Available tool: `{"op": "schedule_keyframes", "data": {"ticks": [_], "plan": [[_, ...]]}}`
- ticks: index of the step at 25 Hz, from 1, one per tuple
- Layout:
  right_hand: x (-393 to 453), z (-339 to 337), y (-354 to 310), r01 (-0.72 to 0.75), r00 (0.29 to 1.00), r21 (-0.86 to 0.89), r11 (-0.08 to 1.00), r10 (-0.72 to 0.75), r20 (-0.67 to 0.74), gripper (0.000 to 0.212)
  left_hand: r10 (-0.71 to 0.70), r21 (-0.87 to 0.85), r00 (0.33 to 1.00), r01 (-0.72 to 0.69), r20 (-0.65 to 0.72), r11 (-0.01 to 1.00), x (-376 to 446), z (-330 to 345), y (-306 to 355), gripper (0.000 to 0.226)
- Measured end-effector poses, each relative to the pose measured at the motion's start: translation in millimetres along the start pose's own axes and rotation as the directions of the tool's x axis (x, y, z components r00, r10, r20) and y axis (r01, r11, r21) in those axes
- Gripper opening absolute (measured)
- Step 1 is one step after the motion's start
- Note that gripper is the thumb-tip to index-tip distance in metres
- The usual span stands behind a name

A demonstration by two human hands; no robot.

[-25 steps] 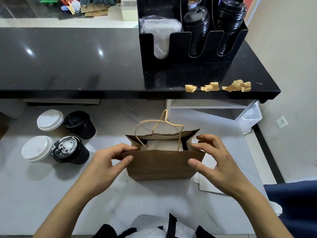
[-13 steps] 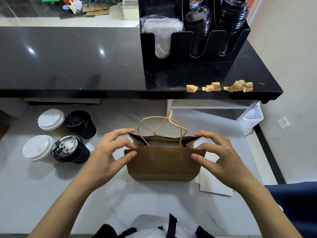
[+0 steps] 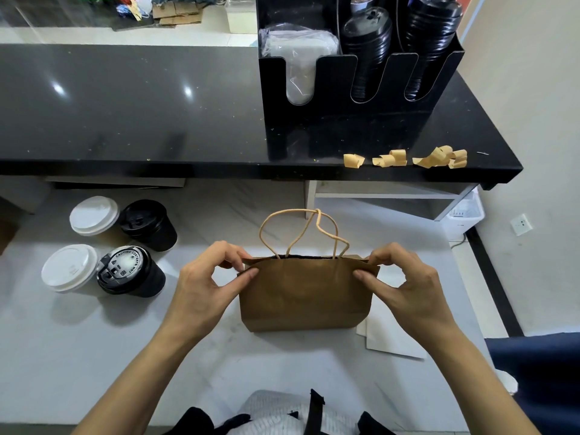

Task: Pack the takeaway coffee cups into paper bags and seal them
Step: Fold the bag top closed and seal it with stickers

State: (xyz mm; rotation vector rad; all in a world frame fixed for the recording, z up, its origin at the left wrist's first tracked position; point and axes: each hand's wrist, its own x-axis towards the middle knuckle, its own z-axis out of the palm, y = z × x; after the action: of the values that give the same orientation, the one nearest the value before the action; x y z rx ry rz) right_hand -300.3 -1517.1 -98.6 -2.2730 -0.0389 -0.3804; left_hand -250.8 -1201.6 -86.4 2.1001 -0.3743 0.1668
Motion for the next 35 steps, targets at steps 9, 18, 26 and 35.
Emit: {"op": "schedule_keyframes", "data": {"ticks": [9, 18, 26, 35], "plan": [[4, -5, -3, 0.052, 0.994, 0.015, 0.999, -0.053, 0.094, 0.024, -0.005, -0.031, 0.994, 0.009, 0.109, 0.999, 1, 0, -3, 0.029], [14, -5, -16, 0.051, 0.985, -0.03, 0.998, -0.045, 0.167, 0.025, -0.004, -0.006, 0.999, 0.004, 0.045, 1.0, 2, 9, -3, 0.015], [22, 0, -18, 0.032, 0.986, 0.007, 0.999, -0.032, 0.162, 0.044, -0.032, -0.008, 0.996, 0.033, 0.086, 0.999, 4, 13, -3, 0.02], [26, -5, -14, -0.038, 0.979, 0.074, 0.997, 0.022, 0.2, 0.027, -0.071, -0.18, 0.992, 0.089, 0.105, 0.98, 8, 9, -5, 0.022]]}}
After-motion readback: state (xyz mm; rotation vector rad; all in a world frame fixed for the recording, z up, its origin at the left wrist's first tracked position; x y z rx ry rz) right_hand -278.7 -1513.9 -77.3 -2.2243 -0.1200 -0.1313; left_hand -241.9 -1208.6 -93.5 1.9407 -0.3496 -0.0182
